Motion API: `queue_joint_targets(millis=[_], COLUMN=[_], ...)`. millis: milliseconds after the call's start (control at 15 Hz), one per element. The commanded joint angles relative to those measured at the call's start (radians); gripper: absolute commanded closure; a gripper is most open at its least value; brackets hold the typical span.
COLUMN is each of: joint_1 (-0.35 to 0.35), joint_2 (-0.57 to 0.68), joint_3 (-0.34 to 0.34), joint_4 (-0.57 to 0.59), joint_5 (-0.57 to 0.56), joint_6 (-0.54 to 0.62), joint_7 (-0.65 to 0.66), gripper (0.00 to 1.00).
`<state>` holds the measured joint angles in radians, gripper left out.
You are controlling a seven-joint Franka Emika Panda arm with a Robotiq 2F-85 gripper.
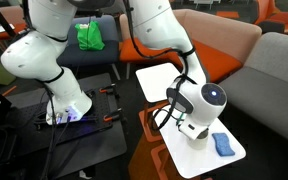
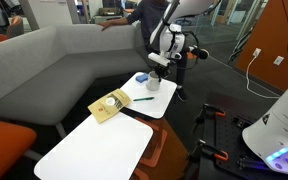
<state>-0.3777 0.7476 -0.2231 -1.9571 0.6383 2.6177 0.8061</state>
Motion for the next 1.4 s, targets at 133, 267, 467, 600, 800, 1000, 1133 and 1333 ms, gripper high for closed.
queue_joint_targets(millis=[133, 267, 467, 600, 800, 1000, 1133, 1333], joint_1=[0.010, 0.056, 0.121, 0.122, 0.108, 0.099, 0.104, 0.115], joint_2=[-0.010, -0.018, -0.027, -0.025, -0.021, -0.028, -0.041, -0.099], joint_3=[-0.030, -0.078, -0.138, -0.132, -0.113, -0.103, -0.110, -0.110], joint_4=[-0.001, -0.013, -0.026, -0.020, -0.019, -0.037, -0.062, -0.141], joint_5=[0.021, -0.034, -0.125, -0.134, -0.116, -0.093, -0.088, -0.064], joint_6=[-0.035, -0.068, -0.119, -0.130, -0.118, -0.094, -0.091, -0.009], joint_7=[0.031, 0.089, 0.178, 0.193, 0.186, 0.179, 0.190, 0.172], gripper=[0.98, 0.98, 0.98, 0.98, 0.98, 0.58, 0.45, 0.21])
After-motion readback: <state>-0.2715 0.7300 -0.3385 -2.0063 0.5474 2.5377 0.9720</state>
